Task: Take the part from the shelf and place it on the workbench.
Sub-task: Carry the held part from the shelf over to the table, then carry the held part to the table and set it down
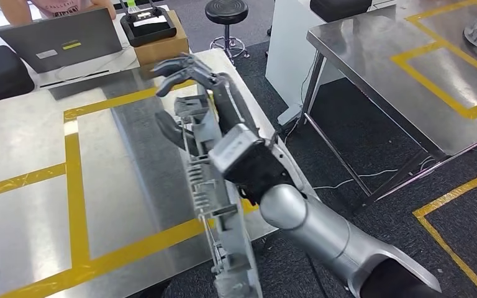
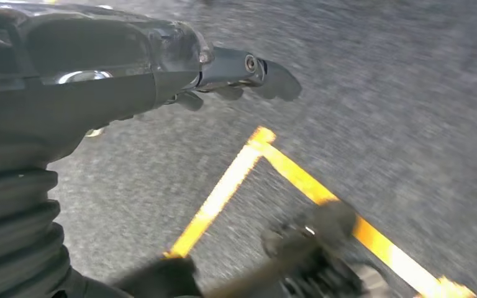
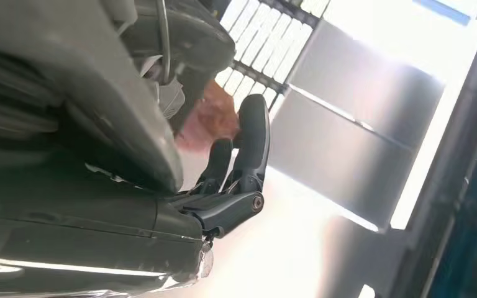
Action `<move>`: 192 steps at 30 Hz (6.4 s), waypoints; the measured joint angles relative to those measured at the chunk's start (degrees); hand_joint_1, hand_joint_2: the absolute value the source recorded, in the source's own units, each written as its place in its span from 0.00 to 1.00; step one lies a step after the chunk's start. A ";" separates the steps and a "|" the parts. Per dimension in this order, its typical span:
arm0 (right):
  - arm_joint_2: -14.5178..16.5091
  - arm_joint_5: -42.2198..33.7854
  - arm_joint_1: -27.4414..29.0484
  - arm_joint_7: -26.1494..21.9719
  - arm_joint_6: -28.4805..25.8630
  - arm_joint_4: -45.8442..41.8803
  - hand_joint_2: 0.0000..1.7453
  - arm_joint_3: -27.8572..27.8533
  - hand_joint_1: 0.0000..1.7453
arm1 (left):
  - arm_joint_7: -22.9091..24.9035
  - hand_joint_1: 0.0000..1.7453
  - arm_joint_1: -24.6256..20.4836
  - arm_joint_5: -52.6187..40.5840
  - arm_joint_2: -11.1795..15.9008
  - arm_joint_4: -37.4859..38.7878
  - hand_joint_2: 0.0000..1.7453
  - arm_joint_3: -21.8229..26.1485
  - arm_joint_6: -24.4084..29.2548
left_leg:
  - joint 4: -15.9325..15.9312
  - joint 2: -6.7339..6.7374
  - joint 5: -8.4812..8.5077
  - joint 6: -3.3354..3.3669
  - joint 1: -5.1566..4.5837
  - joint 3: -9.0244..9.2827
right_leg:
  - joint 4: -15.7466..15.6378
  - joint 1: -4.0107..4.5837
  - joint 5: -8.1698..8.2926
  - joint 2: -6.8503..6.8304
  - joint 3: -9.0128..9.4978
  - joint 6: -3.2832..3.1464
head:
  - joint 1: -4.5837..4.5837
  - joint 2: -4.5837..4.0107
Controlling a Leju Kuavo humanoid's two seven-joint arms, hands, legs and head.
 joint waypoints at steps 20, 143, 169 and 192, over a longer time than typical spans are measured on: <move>13.02 2.73 -9.01 0.35 2.99 40.82 1.00 6.75 1.00 | 0.51 0.00 -0.22 -2.29 -3.24 0.17 1.00 -2.23 -1.81 | 0.00 -2.46 -0.20 0.00 0.01 0.61 | -0.65 -0.07 -0.61 -1.52 1.19 -0.44 | 0.00 0.00; 19.44 39.05 -4.72 1.62 12.70 53.45 1.00 37.21 1.00 | -0.04 0.00 0.51 -8.24 -10.54 0.24 1.00 -8.77 -9.84 | 0.01 -2.73 -0.59 0.21 0.02 0.98 | -1.00 -0.06 -0.80 -1.47 1.69 -0.16 | 0.21 0.00; 18.42 40.80 -5.80 9.18 16.80 60.88 1.00 37.58 1.00 | 0.33 0.00 1.14 -7.35 -10.50 0.70 1.00 -8.76 -9.02 | 0.01 -2.65 -0.59 0.21 0.01 1.02 | -1.01 -0.07 -0.80 -1.50 1.74 -0.15 | 0.27 0.00; 18.50 46.51 -7.37 9.82 16.54 64.95 1.00 37.60 1.00 | 0.33 0.00 1.64 -6.94 -10.49 1.11 1.00 -8.75 -8.82 | 0.01 -2.63 -0.58 0.21 0.01 1.34 | -1.01 -0.06 -0.79 -1.50 2.05 -0.14 | 0.29 0.00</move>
